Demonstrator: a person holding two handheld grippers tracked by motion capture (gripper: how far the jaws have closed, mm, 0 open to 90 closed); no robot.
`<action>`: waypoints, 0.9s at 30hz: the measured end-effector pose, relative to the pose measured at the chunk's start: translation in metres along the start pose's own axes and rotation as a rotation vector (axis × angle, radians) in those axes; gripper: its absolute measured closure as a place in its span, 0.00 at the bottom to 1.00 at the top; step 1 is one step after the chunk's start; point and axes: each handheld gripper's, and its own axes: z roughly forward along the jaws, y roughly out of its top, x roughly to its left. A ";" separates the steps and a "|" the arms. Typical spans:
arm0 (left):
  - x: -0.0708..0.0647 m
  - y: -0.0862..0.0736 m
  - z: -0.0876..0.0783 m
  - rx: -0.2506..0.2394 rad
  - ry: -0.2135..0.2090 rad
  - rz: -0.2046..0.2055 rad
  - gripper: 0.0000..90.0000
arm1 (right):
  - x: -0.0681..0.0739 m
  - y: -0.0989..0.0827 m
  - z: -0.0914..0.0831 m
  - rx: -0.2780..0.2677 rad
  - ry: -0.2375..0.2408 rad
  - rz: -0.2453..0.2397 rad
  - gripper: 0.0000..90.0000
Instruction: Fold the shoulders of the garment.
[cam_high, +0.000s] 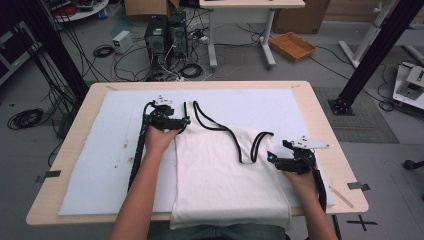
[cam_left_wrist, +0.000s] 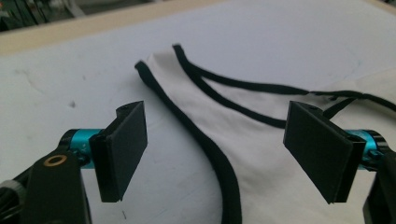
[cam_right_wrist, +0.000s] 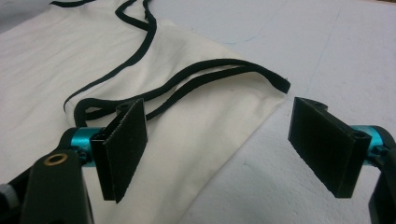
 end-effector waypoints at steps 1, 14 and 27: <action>0.001 0.001 0.003 0.010 0.006 0.003 0.24 | 0.000 0.000 0.000 -0.002 0.000 -0.004 0.22; 0.010 0.026 0.049 0.142 0.052 -0.002 0.24 | 0.000 0.000 0.000 0.001 0.002 -0.004 0.22; 0.019 0.042 0.094 0.177 0.118 -0.016 0.27 | -0.001 0.000 -0.001 -0.009 0.013 0.001 0.22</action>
